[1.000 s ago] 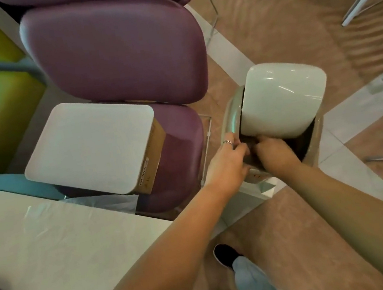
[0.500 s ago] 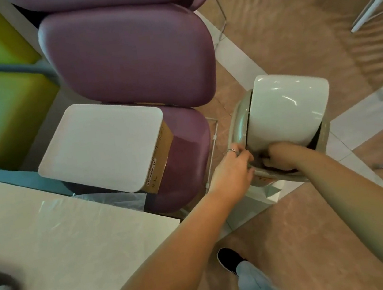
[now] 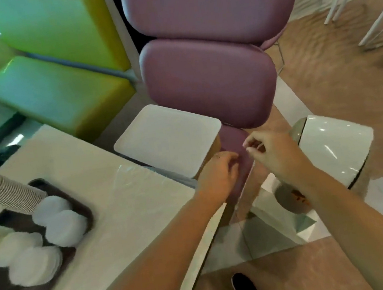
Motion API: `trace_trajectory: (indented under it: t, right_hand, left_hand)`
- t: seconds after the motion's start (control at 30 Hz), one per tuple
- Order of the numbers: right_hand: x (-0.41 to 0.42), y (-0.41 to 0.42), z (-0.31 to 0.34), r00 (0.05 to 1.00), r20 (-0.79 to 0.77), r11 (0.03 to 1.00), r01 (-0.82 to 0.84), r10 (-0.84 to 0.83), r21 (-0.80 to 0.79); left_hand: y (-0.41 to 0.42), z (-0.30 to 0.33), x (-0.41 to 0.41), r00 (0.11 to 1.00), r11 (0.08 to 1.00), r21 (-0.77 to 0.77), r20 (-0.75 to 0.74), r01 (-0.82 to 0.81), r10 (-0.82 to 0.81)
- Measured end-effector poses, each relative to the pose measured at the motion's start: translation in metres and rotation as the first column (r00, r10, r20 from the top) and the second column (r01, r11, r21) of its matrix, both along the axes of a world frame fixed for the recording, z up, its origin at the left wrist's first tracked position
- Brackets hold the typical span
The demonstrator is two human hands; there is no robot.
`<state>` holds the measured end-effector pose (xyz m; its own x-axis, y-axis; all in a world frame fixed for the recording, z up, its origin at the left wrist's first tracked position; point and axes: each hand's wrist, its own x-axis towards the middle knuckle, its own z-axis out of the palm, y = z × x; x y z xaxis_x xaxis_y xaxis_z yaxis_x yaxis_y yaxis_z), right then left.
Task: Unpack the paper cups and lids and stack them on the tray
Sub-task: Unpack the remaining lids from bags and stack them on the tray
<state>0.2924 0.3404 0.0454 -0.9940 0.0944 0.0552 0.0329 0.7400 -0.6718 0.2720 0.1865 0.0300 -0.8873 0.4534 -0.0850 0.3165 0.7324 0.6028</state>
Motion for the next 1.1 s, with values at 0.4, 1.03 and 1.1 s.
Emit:
trace_trajectory:
  t: [0.4, 1.03, 1.1]
  right_hand:
    - [0.0, -0.194, -0.013, 0.823, 0.166, 0.825, -0.56, 0.543, 0.08]
    - [0.058, -0.284, -0.072, 0.541, 0.562, 0.448, -0.839, 0.625, 0.31]
    - [0.06, -0.282, -0.075, 0.548, 0.566, 0.446, -0.835, 0.616, 0.323]
  left_hand:
    - [-0.207, 0.011, 0.048, 0.897, 0.892, -0.107, -0.101, -0.439, 0.429]
    - [-0.337, -0.056, 0.152, 0.63, 0.588, -0.511, 0.11, -0.627, 0.768]
    - [-0.338, -0.057, 0.152, 0.605, 0.601, -0.463, 0.162, -0.651, 0.78]
